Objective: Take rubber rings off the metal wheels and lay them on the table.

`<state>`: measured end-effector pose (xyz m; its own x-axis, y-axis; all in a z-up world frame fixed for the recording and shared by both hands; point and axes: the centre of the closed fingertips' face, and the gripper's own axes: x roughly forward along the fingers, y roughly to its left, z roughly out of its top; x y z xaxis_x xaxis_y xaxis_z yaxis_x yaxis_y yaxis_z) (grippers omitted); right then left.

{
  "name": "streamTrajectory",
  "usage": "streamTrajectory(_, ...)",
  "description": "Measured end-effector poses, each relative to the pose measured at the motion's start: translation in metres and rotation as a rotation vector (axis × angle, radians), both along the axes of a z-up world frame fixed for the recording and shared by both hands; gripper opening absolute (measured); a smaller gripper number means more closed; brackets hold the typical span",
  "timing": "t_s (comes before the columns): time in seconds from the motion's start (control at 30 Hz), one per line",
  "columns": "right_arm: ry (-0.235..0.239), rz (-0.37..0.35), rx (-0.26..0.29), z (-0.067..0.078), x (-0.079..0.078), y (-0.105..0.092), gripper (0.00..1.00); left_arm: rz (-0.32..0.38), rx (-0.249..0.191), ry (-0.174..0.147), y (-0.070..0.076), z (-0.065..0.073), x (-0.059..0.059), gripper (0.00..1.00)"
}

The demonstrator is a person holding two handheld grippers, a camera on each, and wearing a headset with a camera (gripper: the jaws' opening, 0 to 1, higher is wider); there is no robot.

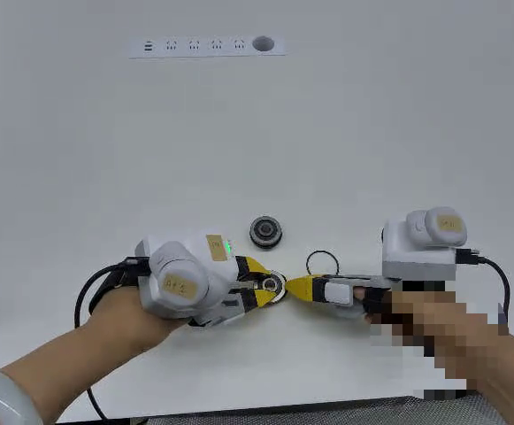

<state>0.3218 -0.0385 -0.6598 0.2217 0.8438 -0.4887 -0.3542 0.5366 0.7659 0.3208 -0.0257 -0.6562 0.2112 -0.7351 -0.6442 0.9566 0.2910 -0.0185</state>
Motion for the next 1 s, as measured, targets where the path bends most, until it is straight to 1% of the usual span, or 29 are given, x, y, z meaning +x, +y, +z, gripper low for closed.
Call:
streamTrajectory(0.17,-0.005,0.007,-0.001,0.002,-0.0003,0.0019,0.02,-0.001,0.001,-0.001,0.0005,-0.0009,0.0003,0.12)
streamTrajectory(1.0,0.003,0.009,0.014,0.0093,-0.0019,0.0068,0.01,-0.001,0.001,-0.001,0.0005,-0.0012,0.0002,0.12)
